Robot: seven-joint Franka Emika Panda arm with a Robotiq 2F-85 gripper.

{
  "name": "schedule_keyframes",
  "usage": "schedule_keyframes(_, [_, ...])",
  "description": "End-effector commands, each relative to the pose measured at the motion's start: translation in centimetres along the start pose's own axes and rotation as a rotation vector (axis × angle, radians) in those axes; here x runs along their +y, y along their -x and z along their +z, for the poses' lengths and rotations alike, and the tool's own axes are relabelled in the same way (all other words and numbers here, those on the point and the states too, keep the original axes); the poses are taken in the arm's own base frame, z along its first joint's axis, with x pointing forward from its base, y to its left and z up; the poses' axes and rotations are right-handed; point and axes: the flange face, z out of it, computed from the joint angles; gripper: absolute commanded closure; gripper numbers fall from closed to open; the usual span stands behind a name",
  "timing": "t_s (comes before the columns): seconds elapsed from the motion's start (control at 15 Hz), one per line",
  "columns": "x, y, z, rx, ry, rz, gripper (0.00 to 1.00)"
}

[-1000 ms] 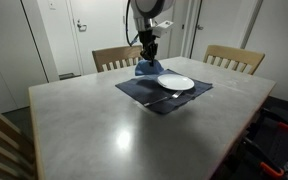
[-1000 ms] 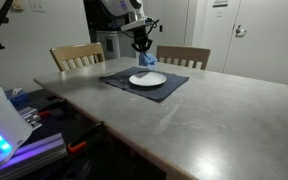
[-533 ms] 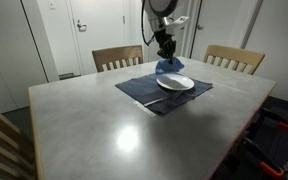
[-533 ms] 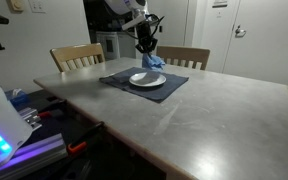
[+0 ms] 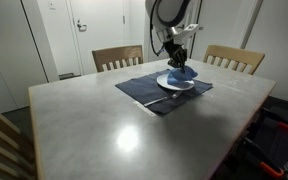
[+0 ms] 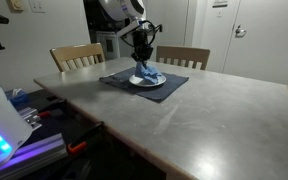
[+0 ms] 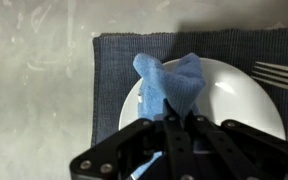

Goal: Put the fork on the blue mat, wipe the plate with the cloth, and then put the fork back on the plate

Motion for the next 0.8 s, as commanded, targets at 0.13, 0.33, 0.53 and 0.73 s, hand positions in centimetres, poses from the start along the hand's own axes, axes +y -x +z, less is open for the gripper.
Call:
schedule_keyframes(0.13, [-0.9, 0.8, 2.0, -0.035, -0.004, 0.052, 0.98])
schedule_keyframes(0.33, [-1.4, 0.5, 2.3, -0.024, -0.021, 0.075, 0.98])
schedule_keyframes(0.53, [-2.0, 0.1, 2.2, -0.003, -0.048, 0.060, 0.98])
schedule_keyframes(0.73, [-2.4, -0.3, 2.0, 0.029, -0.081, 0.049, 0.98])
